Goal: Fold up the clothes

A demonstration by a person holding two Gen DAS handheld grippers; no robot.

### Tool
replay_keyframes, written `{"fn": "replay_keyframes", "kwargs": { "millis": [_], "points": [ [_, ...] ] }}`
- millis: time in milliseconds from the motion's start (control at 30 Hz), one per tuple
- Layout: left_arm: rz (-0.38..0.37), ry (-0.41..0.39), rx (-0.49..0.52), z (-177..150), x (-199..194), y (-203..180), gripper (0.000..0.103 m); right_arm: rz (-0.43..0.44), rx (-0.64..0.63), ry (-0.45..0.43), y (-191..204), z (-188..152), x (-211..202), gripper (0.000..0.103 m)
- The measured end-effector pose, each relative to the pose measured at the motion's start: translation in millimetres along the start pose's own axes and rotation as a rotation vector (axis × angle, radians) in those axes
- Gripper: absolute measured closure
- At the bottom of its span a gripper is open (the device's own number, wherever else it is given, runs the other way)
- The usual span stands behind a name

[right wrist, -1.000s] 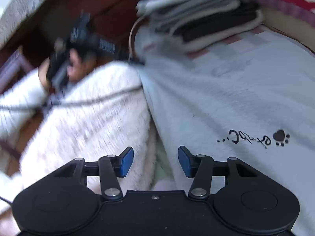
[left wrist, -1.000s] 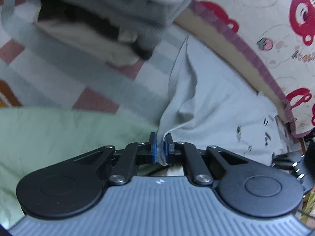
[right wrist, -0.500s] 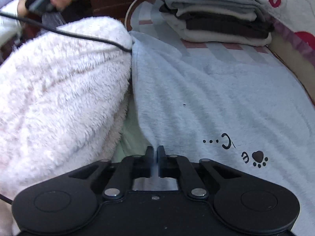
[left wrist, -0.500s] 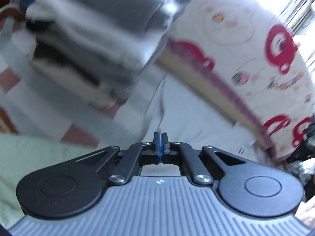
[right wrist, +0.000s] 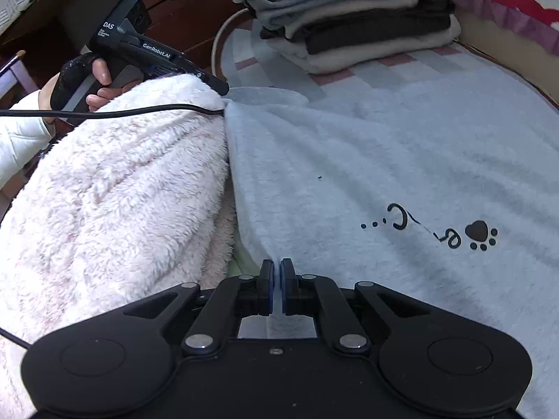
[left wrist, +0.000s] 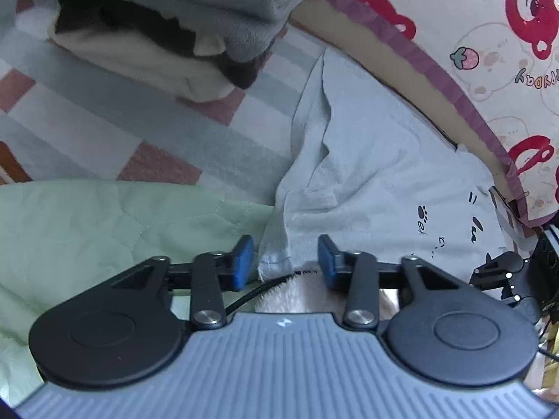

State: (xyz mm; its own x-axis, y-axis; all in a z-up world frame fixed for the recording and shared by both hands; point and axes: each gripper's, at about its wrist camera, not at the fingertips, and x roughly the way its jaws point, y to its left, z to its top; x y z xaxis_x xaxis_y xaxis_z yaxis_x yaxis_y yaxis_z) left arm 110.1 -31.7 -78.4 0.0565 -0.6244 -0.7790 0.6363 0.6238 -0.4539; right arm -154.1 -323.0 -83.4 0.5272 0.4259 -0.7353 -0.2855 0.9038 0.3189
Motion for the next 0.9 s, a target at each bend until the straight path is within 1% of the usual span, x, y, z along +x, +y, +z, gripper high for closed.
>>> {"fn": "replay_keyframes", "kwargs": {
  "millis": [33, 67, 100, 133, 167, 200, 233, 267, 333, 400, 433, 467, 500, 533, 567, 633, 667, 700, 767, 800, 833, 900],
  "points": [
    [-0.007, 0.012, 0.008, 1.2, 5.1, 0.7, 0.065, -0.001, 0.006, -0.002, 0.0, 0.0, 0.4, 0.094],
    [-0.014, 0.025, 0.016, 2.4, 10.1, 1.4, 0.073, -0.001, 0.016, -0.002, -0.3, 0.1, 0.7, 0.091],
    [-0.025, 0.027, 0.023, 3.9, 12.8, 0.3, 0.098, -0.003, 0.022, 0.005, 1.1, 0.6, 0.7, 0.084],
    [-0.042, 0.011, 0.032, 5.9, 11.0, -3.9, 0.101, 0.000, 0.012, 0.024, 5.1, 1.5, 0.6, 0.075],
    [-0.060, -0.005, 0.040, 7.9, 9.3, -8.2, 0.101, 0.003, 0.002, 0.042, 9.2, 2.3, 0.6, 0.049],
    [-0.095, -0.028, 0.035, 10.4, 4.4, -11.5, 0.101, -0.002, -0.016, 0.052, 14.6, 3.5, 0.5, 0.041],
    [-0.149, -0.067, 0.016, 14.1, -6.9, -14.0, 0.101, -0.024, -0.051, 0.045, 22.8, 5.3, 0.3, 0.041],
    [-0.179, -0.115, 0.014, 18.3, -19.5, -18.7, 0.101, -0.046, -0.086, 0.038, 31.1, 7.1, 0.2, 0.041],
    [-0.207, -0.197, 0.028, 25.6, -41.5, -27.2, 0.101, -0.095, -0.128, 0.022, 41.3, 12.4, 5.9, 0.041],
    [-0.220, -0.265, 0.046, 31.7, -59.8, -34.1, 0.101, -0.159, -0.158, 0.020, 45.2, 17.3, 17.6, 0.041],
    [-0.224, -0.278, 0.040, 32.9, -63.7, -34.7, 0.101, -0.189, -0.177, 0.017, 46.6, 18.9, 22.2, 0.042],
    [-0.227, -0.287, 0.036, 32.9, -67.1, -35.0, 0.101, -0.209, -0.205, 0.004, 48.2, 19.6, 22.4, 0.053],
    [-0.226, -0.292, 0.032, 32.1, -70.1, -34.9, 0.101, -0.228, -0.233, -0.009, 49.8, 20.3, 22.6, 0.085],
    [-0.214, -0.293, 0.029, 29.9, -72.6, -34.3, 0.101, -0.231, -0.244, -0.023, 50.1, 21.5, 20.0, 0.097],
    [-0.203, -0.293, 0.026, 27.7, -75.1, -33.6, 0.101, -0.192, -0.219, -0.040, 47.2, 23.2, 10.9, 0.096],
    [-0.179, -0.287, 0.018, 20.0, -80.0, -28.5, 0.101, -0.082, -0.162, -0.069, 40.4, 23.3, -11.3, 0.096],
    [-0.154, -0.271, 0.018, 15.4, -80.2, -25.1, 0.101, -0.028, -0.133, -0.083, 37.0, 23.4, -22.4, 0.096],
    [-0.107, -0.236, 0.025, 11.1, -76.1, -21.6, 0.101, 0.016, -0.107, -0.091, 33.5, 23.1, -29.7, 0.097],
    [-0.009, -0.157, 0.043, 1.9, -65.5, -15.1, 0.101, 0.058, -0.057, -0.070, 27.0, 20.9, -25.6, 0.096],
    [0.057, -0.107, 0.064, -2.6, -56.2, -13.6, 0.103, 0.080, -0.025, -0.042, 24.4, 19.3, -16.8, 0.096],
    [0.130, -0.075, 0.096, -5.4, -49.7, -14.1, 0.103, 0.097, -0.002, -0.010, 22.6, 17.6, -8.0, 0.096],
    [0.278, -0.010, 0.160, -11.0, -36.6, -15.0, 0.103, 0.099, -0.002, 0.042, 25.9, 13.7, 4.7, 0.096]
  ]
}}
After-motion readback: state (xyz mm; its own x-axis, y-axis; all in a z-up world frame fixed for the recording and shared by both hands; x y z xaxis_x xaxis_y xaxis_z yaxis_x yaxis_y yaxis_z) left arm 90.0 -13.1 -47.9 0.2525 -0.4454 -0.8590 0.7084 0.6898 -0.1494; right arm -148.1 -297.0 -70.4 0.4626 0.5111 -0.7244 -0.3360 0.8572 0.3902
